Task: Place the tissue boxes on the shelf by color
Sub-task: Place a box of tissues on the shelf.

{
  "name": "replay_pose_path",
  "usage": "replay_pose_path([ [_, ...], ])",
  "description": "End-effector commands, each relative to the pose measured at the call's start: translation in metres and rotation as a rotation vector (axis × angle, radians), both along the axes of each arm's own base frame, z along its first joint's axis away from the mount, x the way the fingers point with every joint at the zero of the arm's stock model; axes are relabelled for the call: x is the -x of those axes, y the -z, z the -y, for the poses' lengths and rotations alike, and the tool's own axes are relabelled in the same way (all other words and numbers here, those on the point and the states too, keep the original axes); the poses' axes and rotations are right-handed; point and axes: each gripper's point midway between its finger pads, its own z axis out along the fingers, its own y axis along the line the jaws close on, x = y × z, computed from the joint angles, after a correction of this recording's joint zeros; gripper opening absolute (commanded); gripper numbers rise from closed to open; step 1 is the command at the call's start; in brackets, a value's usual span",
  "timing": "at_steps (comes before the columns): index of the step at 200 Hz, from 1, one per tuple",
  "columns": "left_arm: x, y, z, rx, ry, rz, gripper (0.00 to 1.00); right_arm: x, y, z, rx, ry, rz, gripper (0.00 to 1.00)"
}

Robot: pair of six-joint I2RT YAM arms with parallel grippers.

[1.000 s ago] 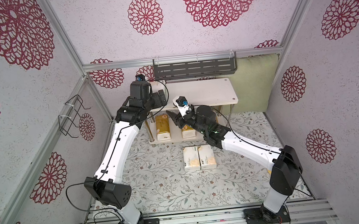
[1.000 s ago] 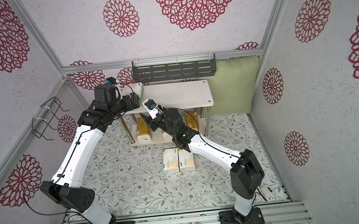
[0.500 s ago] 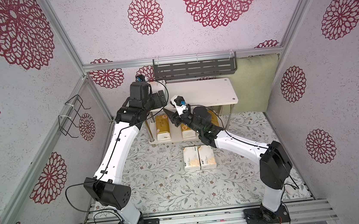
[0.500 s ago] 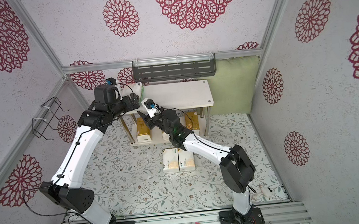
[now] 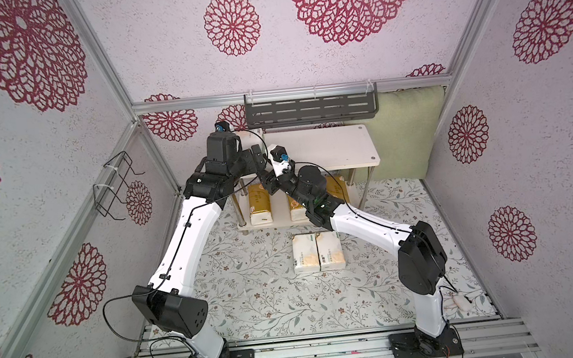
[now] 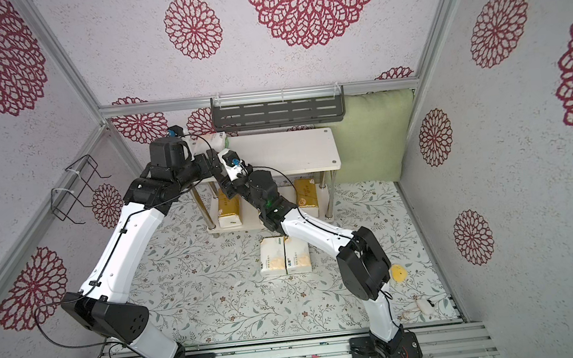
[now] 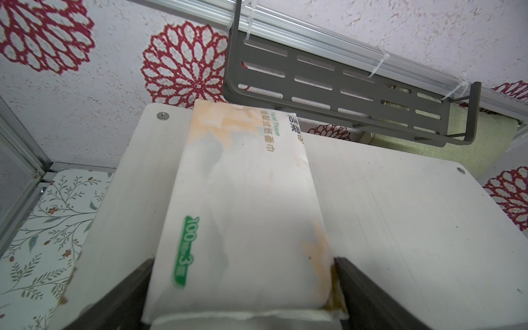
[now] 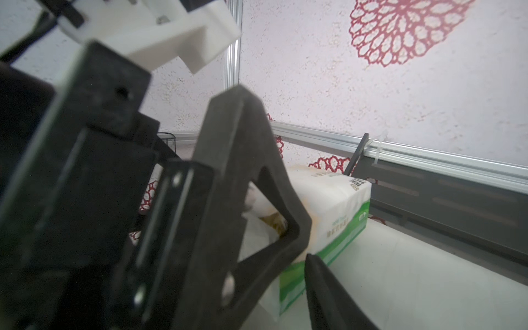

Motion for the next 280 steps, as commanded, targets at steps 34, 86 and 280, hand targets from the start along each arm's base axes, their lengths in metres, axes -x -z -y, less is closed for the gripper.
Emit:
replay_pose_path([
  [34,0.013,-0.017,0.001,0.024,0.038,0.033,0.97,-0.015,-0.008,0.009,-0.056,0.085,-0.036,0.47],
  [86,0.022,-0.033,-0.001,0.024,0.046,0.070,0.97,-0.022,0.000,0.008,-0.046,0.106,-0.072,0.46],
  [280,0.035,-0.043,-0.039,-0.100,-0.108,0.087,0.97,0.028,-0.034,0.045,-0.084,0.070,-0.022,0.77],
])
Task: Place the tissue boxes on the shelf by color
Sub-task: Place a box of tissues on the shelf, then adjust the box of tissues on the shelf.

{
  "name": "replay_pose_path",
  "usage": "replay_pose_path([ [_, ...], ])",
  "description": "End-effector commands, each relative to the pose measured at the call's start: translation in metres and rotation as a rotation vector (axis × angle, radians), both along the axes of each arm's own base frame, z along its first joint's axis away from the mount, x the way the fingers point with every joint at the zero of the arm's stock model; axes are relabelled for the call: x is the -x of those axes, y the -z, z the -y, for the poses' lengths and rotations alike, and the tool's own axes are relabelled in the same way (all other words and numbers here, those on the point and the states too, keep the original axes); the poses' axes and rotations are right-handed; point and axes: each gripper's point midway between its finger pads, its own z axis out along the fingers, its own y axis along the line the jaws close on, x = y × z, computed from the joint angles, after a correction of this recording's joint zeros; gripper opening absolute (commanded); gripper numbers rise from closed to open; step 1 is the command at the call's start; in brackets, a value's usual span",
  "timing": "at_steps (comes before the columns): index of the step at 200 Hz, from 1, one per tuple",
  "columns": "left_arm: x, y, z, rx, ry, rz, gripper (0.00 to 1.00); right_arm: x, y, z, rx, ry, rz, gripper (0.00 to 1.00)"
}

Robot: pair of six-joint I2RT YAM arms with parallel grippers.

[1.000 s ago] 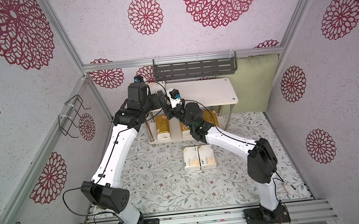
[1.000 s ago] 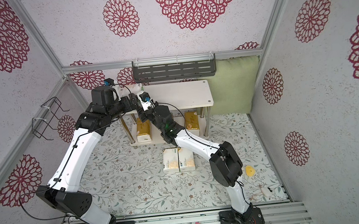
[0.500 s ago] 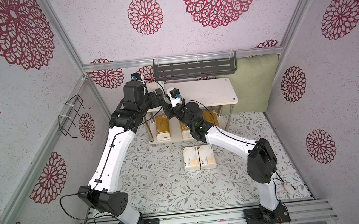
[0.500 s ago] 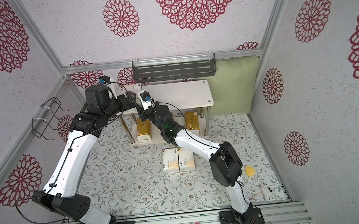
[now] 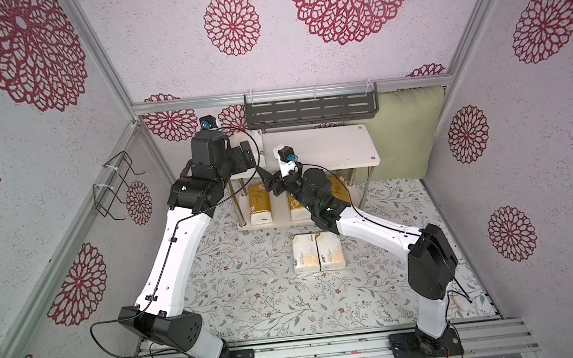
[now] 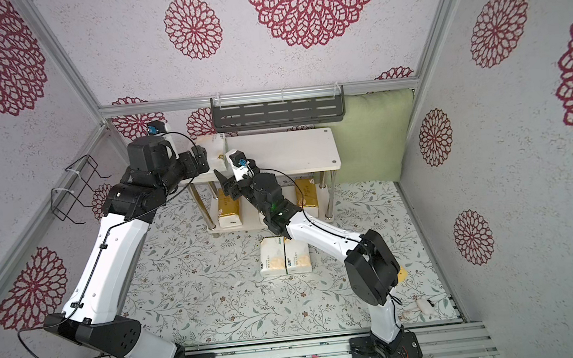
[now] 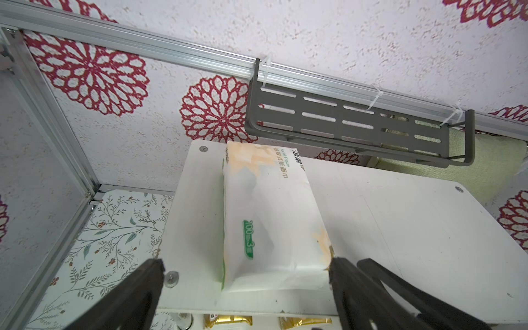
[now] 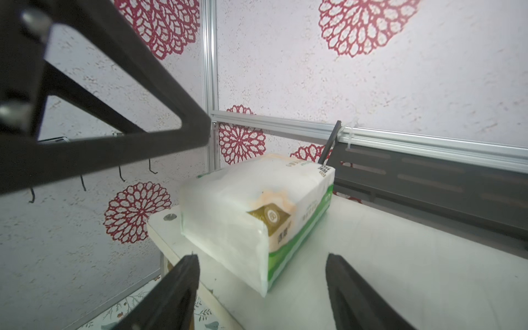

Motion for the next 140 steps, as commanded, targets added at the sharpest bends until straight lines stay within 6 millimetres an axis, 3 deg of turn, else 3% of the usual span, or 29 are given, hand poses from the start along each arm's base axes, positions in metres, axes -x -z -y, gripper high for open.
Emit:
replay_pose_path([
  [1,0.005,0.001,-0.009,-0.027,-0.021,-0.004,0.97,0.021,-0.041,0.020,-0.070,-0.003,0.039,0.78],
  [28,0.014,0.010,-0.015,-0.055,-0.035,-0.031,0.97,0.028,-0.035,0.034,-0.019,0.024,-0.024,0.78],
  [59,0.028,0.014,-0.017,-0.081,-0.015,-0.052,0.97,0.039,-0.011,0.049,0.080,0.038,-0.144,0.81],
  [99,0.037,0.007,-0.003,-0.072,0.086,-0.074,0.97,0.068,0.005,0.075,0.098,0.014,-0.208,0.83],
  [116,0.034,0.014,0.004,-0.108,0.137,-0.117,0.97,0.076,0.016,0.079,0.126,-0.003,-0.249,0.83],
  [140,0.036,0.023,-0.002,-0.194,0.135,-0.193,0.97,0.087,0.041,0.079,0.182,-0.043,-0.335,0.84],
])
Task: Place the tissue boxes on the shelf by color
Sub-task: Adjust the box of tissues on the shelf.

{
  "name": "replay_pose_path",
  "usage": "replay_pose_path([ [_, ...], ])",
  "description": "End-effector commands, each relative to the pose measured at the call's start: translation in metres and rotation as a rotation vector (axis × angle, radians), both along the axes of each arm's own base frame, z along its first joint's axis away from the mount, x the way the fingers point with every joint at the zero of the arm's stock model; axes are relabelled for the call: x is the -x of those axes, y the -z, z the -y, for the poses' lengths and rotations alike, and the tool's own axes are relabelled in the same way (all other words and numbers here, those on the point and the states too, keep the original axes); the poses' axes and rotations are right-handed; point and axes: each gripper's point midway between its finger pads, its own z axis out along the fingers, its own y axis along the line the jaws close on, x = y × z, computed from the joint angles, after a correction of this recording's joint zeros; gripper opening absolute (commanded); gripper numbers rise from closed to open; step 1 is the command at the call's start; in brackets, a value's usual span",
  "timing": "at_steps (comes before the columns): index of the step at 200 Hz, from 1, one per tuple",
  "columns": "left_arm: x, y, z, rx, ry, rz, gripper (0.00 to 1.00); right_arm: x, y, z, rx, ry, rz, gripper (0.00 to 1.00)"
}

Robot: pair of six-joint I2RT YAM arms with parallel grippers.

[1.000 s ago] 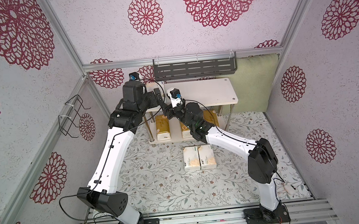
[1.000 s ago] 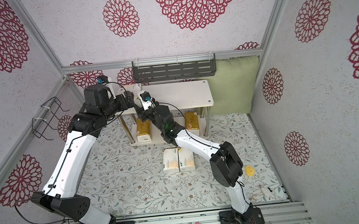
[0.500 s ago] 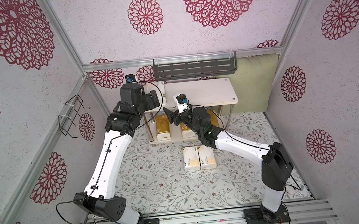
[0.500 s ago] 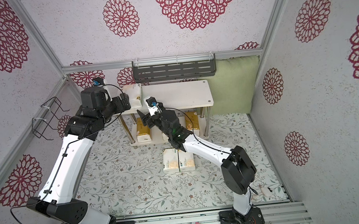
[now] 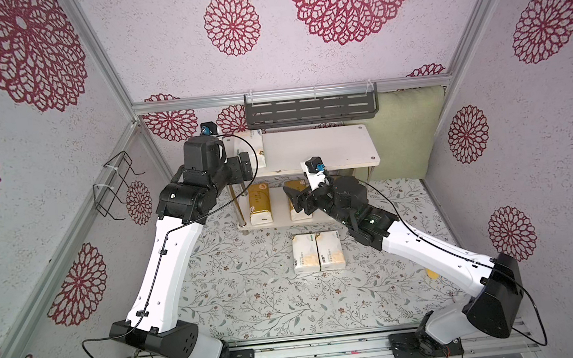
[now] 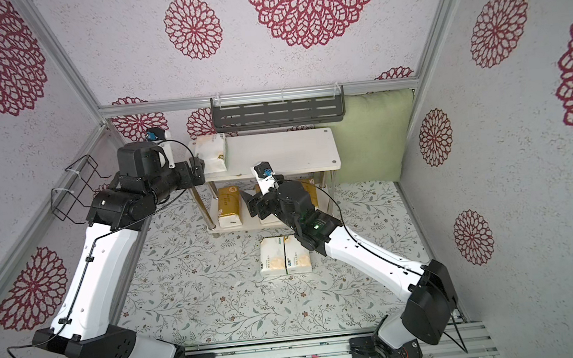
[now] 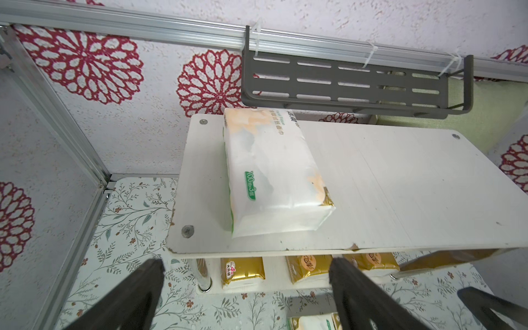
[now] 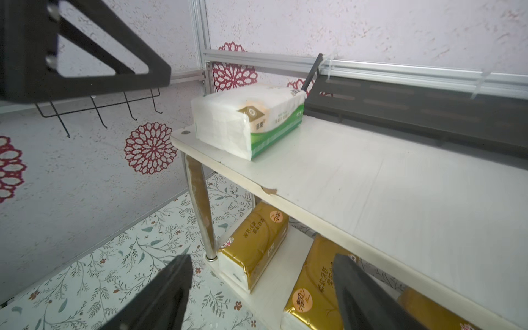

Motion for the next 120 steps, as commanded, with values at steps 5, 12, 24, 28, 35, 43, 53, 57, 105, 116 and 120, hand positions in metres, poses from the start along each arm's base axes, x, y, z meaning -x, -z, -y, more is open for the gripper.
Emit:
replay_pose_path([
  [5,0.002,0.022,-0.003,-0.112,0.041,-0.115,0.97,0.017,0.021,0.003,0.029,-0.049,-0.106,0.84],
  [12,0.004,0.023,-0.004,-0.126,0.050,-0.124,0.97,0.020,0.027,0.004,0.034,-0.052,-0.122,0.84],
  [24,0.005,0.024,-0.005,-0.142,0.059,-0.133,0.97,0.024,0.036,0.007,0.034,-0.054,-0.137,0.84],
  [28,0.004,0.025,-0.005,-0.144,0.061,-0.137,0.97,0.025,0.040,0.009,0.034,-0.052,-0.143,0.84],
  [35,0.004,0.026,-0.004,-0.146,0.070,-0.144,0.97,0.026,0.045,0.010,0.037,-0.052,-0.151,0.84],
  [43,0.003,0.028,-0.003,-0.148,0.079,-0.156,0.97,0.027,0.050,0.010,0.040,-0.055,-0.163,0.84],
  [53,0.001,0.032,-0.002,-0.154,0.082,-0.176,0.97,0.028,0.056,0.010,0.044,-0.059,-0.178,0.84],
  [57,0.000,0.032,-0.004,-0.155,0.075,-0.177,0.97,0.028,0.058,0.010,0.047,-0.059,-0.183,0.84],
  [105,-0.020,0.036,-0.007,-0.155,0.047,-0.191,0.97,0.029,0.084,0.011,0.083,-0.051,-0.240,0.85],
  [116,-0.025,0.038,-0.008,-0.153,0.043,-0.193,0.97,0.030,0.090,0.012,0.089,-0.049,-0.253,0.86],
  [120,-0.027,0.038,-0.007,-0.152,0.042,-0.194,0.97,0.030,0.092,0.012,0.091,-0.048,-0.257,0.86],
])
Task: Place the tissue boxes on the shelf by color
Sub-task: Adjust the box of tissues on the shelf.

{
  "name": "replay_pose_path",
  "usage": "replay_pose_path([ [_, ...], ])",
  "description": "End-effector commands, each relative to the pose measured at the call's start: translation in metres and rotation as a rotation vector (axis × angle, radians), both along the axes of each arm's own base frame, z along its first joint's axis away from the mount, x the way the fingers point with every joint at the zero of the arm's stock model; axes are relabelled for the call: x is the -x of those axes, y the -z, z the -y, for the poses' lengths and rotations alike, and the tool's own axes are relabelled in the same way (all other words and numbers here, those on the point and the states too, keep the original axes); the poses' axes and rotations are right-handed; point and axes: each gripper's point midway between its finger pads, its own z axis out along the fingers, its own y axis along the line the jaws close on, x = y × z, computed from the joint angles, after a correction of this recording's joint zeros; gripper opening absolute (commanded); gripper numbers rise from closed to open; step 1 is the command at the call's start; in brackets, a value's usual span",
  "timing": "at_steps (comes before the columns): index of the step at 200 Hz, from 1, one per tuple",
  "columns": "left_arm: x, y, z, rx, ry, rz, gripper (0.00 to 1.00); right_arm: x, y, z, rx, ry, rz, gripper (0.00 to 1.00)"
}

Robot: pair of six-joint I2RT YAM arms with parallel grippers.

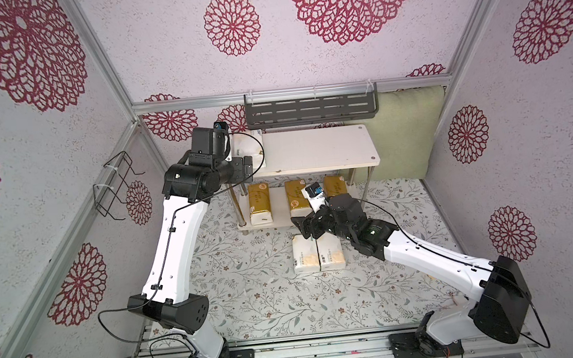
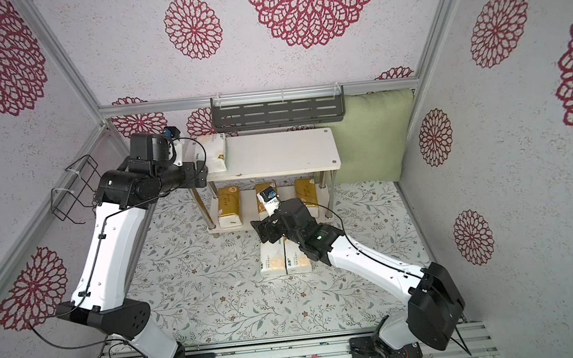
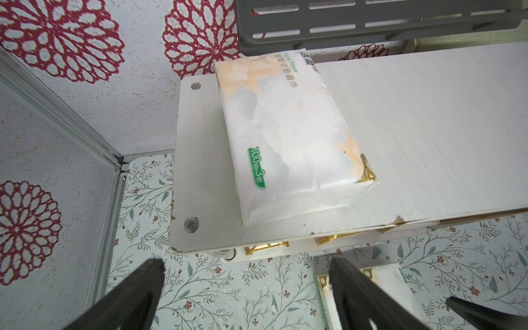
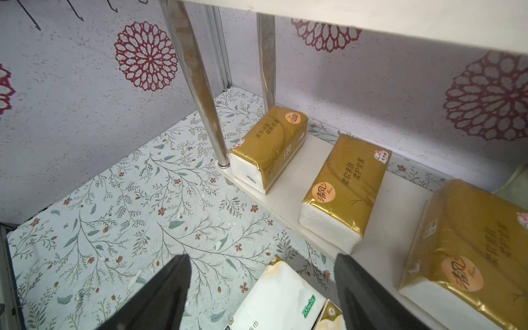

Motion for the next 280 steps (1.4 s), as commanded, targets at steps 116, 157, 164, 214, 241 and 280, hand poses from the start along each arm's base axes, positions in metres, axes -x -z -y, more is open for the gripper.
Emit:
replay_pose_path([
  [116,-0.034,0.008,-0.004,0.011,-0.026,0.010,0.97,0.007,-0.005,0.004,-0.058,0.000,-0.021,0.87],
  [157,-0.039,0.007,-0.004,0.018,-0.030,0.018,0.97,0.007,-0.004,0.002,-0.063,-0.004,-0.028,0.87],
  [164,-0.040,0.007,-0.005,0.018,-0.033,0.018,0.97,0.007,-0.004,0.002,-0.063,-0.004,-0.029,0.87],
  [214,-0.044,0.010,-0.004,0.023,-0.030,0.012,0.97,0.007,-0.006,0.001,-0.059,-0.007,-0.026,0.87],
  [241,-0.041,0.008,-0.002,0.035,-0.022,0.015,0.97,0.006,-0.004,0.000,-0.056,-0.006,-0.029,0.87],
  [280,-0.027,-0.001,-0.002,0.054,-0.019,0.023,0.97,0.004,-0.004,-0.002,-0.055,-0.007,-0.036,0.88],
])
